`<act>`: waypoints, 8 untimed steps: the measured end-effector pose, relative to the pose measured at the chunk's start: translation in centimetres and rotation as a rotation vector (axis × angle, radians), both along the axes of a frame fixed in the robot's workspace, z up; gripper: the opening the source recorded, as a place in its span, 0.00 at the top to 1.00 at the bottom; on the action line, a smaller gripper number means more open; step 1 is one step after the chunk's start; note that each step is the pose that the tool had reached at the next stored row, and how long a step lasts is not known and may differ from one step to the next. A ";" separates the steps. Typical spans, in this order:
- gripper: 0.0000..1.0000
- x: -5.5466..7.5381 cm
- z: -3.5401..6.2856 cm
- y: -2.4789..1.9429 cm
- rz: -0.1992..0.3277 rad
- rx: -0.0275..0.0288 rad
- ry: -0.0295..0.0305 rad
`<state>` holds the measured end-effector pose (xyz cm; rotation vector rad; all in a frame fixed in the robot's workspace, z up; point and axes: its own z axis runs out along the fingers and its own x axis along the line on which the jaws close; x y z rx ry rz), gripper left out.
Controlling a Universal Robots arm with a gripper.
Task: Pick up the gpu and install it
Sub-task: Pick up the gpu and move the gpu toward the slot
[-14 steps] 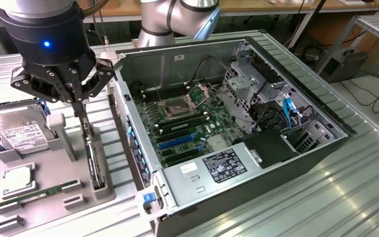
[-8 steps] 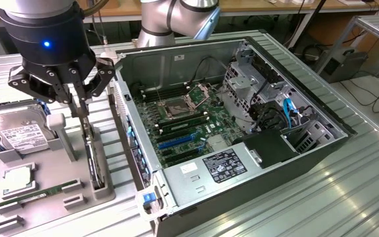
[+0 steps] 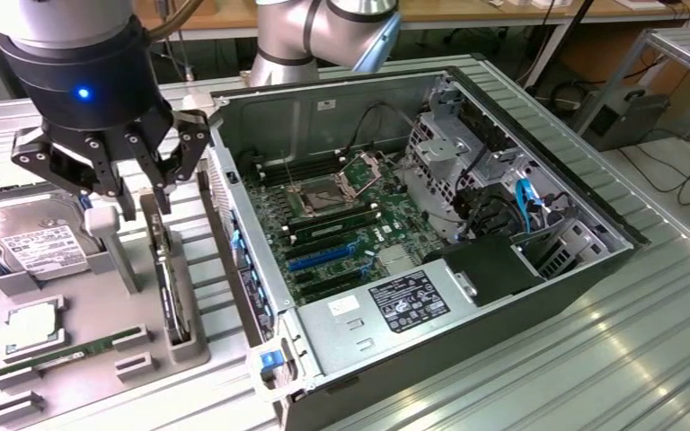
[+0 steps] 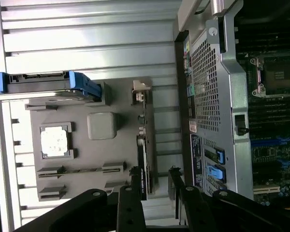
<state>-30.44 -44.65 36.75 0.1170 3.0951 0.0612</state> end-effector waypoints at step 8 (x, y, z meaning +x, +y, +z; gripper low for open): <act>0.64 -0.4 -2.01 -0.52 -0.016 -0.0001 -0.0037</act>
